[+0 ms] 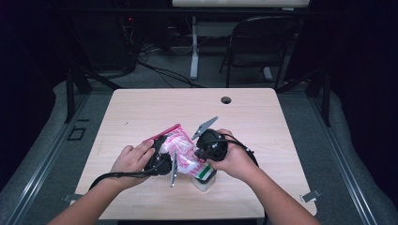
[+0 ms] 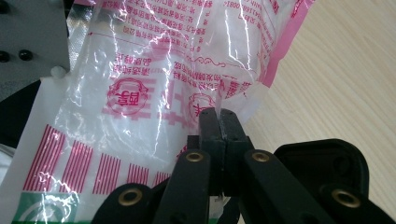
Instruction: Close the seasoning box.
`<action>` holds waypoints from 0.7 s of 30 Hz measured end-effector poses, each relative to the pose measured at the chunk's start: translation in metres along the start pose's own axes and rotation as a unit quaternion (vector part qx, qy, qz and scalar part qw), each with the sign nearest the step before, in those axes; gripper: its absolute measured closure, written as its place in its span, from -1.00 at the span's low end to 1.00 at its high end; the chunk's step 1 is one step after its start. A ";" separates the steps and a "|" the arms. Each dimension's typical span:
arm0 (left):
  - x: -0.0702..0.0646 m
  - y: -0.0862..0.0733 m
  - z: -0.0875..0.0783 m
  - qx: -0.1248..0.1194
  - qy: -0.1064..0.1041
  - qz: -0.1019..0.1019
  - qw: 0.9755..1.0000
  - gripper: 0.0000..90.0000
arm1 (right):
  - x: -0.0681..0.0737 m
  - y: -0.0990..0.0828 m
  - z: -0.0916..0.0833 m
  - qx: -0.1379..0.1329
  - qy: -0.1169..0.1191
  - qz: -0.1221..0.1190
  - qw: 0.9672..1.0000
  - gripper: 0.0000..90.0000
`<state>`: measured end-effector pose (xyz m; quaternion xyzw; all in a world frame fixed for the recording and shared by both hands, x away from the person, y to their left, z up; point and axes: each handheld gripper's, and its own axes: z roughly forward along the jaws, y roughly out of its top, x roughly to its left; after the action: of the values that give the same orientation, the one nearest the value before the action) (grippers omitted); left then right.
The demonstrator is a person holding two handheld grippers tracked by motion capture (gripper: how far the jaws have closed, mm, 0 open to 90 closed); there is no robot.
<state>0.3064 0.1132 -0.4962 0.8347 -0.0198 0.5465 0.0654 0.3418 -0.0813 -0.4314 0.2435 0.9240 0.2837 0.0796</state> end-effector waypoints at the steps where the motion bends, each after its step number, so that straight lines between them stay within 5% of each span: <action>1: 0.000 0.000 0.000 0.000 0.003 0.001 1.000 0.30 | 0.000 0.000 0.000 0.003 -0.001 -0.002 1.000 1.00; 21: -0.002 0.002 -0.002 0.006 0.026 0.046 0.999 0.31 | 0.003 -0.004 0.006 -0.009 -0.002 -0.002 1.000 1.00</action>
<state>0.3034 0.1115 -0.4970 0.8188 -0.0537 0.5704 0.0358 0.3392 -0.0794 -0.4386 0.2411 0.9219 0.2911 0.0845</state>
